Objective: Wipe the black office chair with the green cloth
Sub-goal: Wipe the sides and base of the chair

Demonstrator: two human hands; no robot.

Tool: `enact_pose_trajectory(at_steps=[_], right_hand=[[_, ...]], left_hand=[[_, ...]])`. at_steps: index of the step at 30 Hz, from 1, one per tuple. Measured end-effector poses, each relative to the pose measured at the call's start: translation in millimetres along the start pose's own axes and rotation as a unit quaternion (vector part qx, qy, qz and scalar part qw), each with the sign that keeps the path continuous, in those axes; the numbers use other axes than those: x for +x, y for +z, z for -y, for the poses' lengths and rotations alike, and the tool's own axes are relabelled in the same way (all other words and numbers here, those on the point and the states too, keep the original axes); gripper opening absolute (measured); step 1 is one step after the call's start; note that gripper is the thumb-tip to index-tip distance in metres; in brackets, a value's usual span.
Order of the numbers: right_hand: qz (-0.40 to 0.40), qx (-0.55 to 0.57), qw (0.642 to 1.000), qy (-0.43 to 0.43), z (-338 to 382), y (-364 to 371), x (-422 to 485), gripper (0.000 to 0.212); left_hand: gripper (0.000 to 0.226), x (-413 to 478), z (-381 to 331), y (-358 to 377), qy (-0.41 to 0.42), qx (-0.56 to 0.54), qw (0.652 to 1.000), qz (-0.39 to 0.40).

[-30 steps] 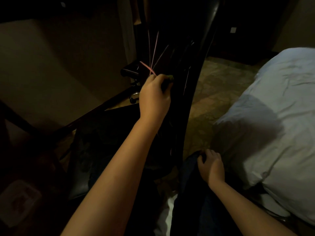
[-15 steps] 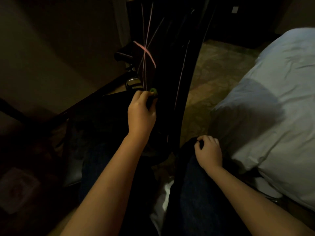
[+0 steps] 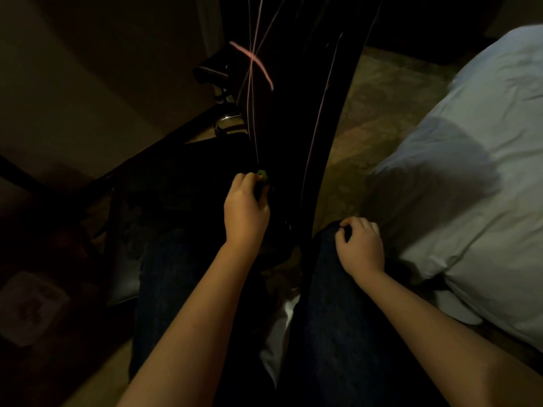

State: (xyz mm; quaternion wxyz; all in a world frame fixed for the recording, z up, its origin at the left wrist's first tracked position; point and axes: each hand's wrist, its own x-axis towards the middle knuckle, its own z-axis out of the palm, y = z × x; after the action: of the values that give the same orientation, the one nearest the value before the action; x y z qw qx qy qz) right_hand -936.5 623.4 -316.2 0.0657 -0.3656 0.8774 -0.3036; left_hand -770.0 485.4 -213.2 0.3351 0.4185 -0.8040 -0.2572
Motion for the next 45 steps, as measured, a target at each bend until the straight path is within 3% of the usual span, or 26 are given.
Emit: enact_pose_trajectory(at_steps=[5, 11, 22, 32, 38, 45], right_hand=[[0.000, -0.009, 1.000, -0.003, 1.8, 0.1, -0.9, 0.019], [-0.004, -0.012, 1.000, -0.004, 4.4, 1.3, -0.8, 0.020], [0.009, -0.011, 1.000, -0.004, 5.8, -1.6, -0.2, 0.021], [0.015, -0.041, 0.999, 0.006, 0.5, 1.8, 0.2, 0.025], [0.011, -0.038, 0.999, 0.008, -3.7, -0.6, -0.9, 0.026], [0.025, -0.032, 0.999, 0.002, -4.5, -1.6, -0.4, 0.029]], left_hand=[[0.020, -15.2, 18.3, 23.8, -0.043, 0.056, 0.997, 0.036], [0.023, -26.2, 20.9, 46.1, -0.089, 0.040, 0.995, 0.020], [0.026, -16.5, 10.1, 18.1, -0.048, 0.002, 0.999, -0.003], [0.021, 57.8, -74.7, -38.5, 0.122, 0.004, 0.988, -0.098], [0.023, 59.1, -78.3, -41.0, 0.095, -0.105, 0.984, -0.104], [0.015, 53.6, -65.5, -30.6, 0.114, -0.094, 0.982, -0.115]])
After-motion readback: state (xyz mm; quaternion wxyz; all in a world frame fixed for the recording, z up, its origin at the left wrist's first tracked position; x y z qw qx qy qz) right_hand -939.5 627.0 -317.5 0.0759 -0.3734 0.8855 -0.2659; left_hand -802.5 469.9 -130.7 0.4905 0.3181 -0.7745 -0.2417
